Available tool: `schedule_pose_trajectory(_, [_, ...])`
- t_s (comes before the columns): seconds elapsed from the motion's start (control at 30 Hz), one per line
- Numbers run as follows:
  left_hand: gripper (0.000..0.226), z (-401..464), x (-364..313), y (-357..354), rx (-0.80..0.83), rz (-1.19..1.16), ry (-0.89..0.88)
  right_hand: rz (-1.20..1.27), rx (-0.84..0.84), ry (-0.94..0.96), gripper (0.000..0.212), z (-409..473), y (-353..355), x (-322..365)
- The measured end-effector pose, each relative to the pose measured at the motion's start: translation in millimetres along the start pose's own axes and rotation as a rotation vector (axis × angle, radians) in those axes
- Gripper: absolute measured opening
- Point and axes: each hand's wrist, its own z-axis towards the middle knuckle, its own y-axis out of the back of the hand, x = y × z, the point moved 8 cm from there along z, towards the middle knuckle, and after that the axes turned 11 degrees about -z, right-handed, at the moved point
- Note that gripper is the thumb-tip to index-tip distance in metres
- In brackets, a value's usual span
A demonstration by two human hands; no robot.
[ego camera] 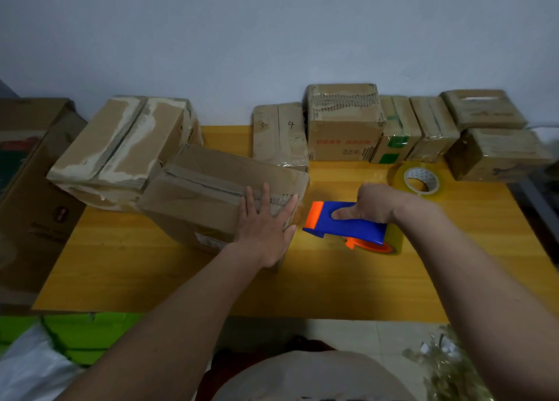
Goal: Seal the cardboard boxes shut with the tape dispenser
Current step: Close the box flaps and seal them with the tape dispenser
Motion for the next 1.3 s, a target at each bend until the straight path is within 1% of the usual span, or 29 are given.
schedule_pose_trajectory(0.07, [0.06,0,-3,0,0.005,0.002,0.003,-0.108,-0.082,-0.013,0.055,0,5,11])
schedule_pose_trajectory(0.1, [0.06,0,-4,1,0.008,0.001,0.006,-0.203,-0.132,-0.03,0.054,1,5,14])
schedule_pose_trajectory(0.13, [0.06,-2,-2,2,0.012,-0.006,0.012,-0.328,-0.18,-0.054,0.049,1,2,15])
schedule_pose_trajectory(0.17, [0.06,-3,1,3,0.017,-0.028,0.019,-0.439,-0.19,-0.074,0.039,1,-6,12])
schedule_pose_trajectory(0.2, [0.059,-3,4,3,0.027,-0.062,0.025,-0.476,-0.165,-0.1,0.034,1,-19,3])
schedule_pose_trajectory(0.23, [0.059,-3,7,3,0.035,-0.091,0.028,-0.426,-0.135,-0.136,0.035,2,-35,-13])
schedule_pose_trajectory(0.27, [0.059,-2,10,4,0.032,-0.104,0.036,-0.323,-0.138,-0.158,0.038,4,-45,-26])
schedule_pose_trajectory(0.33, [0.06,-1,8,5,0.027,-0.106,0.034,-0.067,-0.22,-0.208,0.047,4,-59,-45])
schedule_pose_trajectory(0.4, [0.061,-1,3,2,0.027,-0.104,0.031,0.107,-0.325,-0.234,0.05,9,-69,-49])
schedule_pose_trajectory(0.47, [0.065,0,6,2,0.022,-0.085,0.031,0.148,-0.403,-0.205,0.046,14,-80,-39])
schedule_pose_trajectory(0.53, [0.08,1,10,2,0.032,-0.084,0.027,0.091,-0.436,-0.197,0.041,20,-92,-27])
schedule_pose_trajectory(0.63, [0.115,0,13,1,0.05,-0.098,0.003,0.087,-0.4,-0.234,0.039,32,-116,-16])
schedule_pose_trajectory(0.7, [0.129,-2,17,1,0.056,-0.094,-0.021,0.107,-0.34,-0.223,0.039,42,-132,-10])
schedule_pose_trajectory(0.77, [0.133,-4,24,2,0.057,-0.076,-0.054,0.182,-0.3,-0.194,0.041,49,-142,-10])
schedule_pose_trajectory(0.83, [0.131,-6,29,3,0.053,-0.07,-0.09,0.303,-0.317,-0.244,0.049,48,-138,-17])
schedule_pose_trajectory(0.87, [0.129,-8,29,4,0.048,-0.07,-0.107,0.331,-0.393,-0.296,0.053,41,-128,-21])
schedule_pose_trajectory(0.9, [0.127,-9,28,5,0.039,-0.068,-0.121,0.362,-0.513,-0.33,0.055,31,-113,-20])
schedule_pose_trajectory(0.93, [0.125,-10,27,6,0.022,-0.064,-0.129,0.43,-0.654,-0.312,0.057,18,-95,-11])
schedule_pose_trajectory(0.97, [0.123,-11,25,7,0.003,-0.059,-0.133,0.531,-0.778,-0.228,0.059,5,-76,5])
schedule_pose_trajectory(1.0, [0.122,-12,22,7,-0.012,-0.056,-0.134,0.626,-0.852,-0.1,0.061,-6,-59,28])
schedule_pose_trajectory(1.03, [0.121,-13,20,8,-0.02,-0.055,-0.133,0.7,-0.875,0.033,0.064,-14,-45,53])
schedule_pose_trajectory(1.07, [0.119,-13,18,8,-0.021,-0.058,-0.13,0.759,-0.854,0.138,0.067,-17,-35,77])
schedule_pose_trajectory(1.1, [0.118,-14,17,8,-0.02,-0.066,-0.128,0.813,-0.801,0.198,0.07,-17,-29,98])
schedule_pose_trajectory(1.13, [0.117,-14,16,8,-0.018,-0.074,-0.131,0.869,-0.728,0.214,0.071,-11,-26,113])
schedule_pose_trajectory(1.2, [0.116,-14,14,9,-0.02,-0.084,-0.144,0.952,-0.57,0.153,0.073,6,-27,128])
schedule_pose_trajectory(1.23, [0.117,-15,14,9,-0.023,-0.094,-0.152,0.971,-0.524,0.115,0.073,13,-28,131])
schedule_pose_trajectory(1.3, [0.116,-14,17,10,-0.019,-0.12,-0.175,0.999,-0.495,0.067,0.073,20,-30,133])
